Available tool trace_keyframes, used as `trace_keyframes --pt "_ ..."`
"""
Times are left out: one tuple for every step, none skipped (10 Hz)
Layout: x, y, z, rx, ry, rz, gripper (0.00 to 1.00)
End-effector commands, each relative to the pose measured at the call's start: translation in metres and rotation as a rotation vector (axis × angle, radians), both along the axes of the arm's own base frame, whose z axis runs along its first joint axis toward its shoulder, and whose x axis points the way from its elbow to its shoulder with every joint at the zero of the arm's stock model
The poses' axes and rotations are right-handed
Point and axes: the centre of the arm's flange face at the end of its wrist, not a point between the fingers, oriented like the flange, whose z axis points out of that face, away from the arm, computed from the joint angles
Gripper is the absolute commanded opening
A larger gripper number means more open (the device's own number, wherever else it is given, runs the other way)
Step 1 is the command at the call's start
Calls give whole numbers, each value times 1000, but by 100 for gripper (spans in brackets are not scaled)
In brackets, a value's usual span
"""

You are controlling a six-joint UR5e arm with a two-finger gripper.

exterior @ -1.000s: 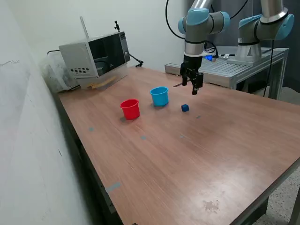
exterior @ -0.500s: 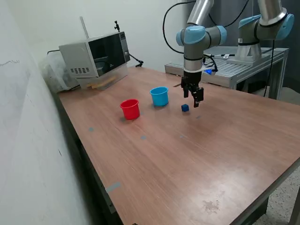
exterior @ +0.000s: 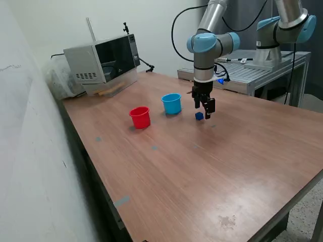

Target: Place red objects in the red bin, and blue objects in the blue bin.

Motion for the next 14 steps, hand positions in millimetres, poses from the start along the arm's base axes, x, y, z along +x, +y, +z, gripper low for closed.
trace_keyframes --pt "-10 2 3 -1 9 42 100" --pt "-9 3 2 -11 1 70 100" --pt "-9 2 1 -26 -5 99 100" --pt "-9 2 1 -26 -6 112 100" --pt "-7 3 -1 -26 -16 121 100" --pt "-5 3 -2 -27 -19 122 100" --pt "-5 3 -3 -27 -21 125 100" --pt "-5 4 -3 -25 -23 124 100" --pt "-6 7 -1 -27 -19 119 100" --pt "-6 11 -2 -25 -21 113 100" --pt "-4 14 -3 -26 -26 108 100" --pt "-6 18 -3 -26 -24 102 100" --pt "-7 19 0 -25 -20 101 100" --pt "-7 19 0 -27 -19 101 100"
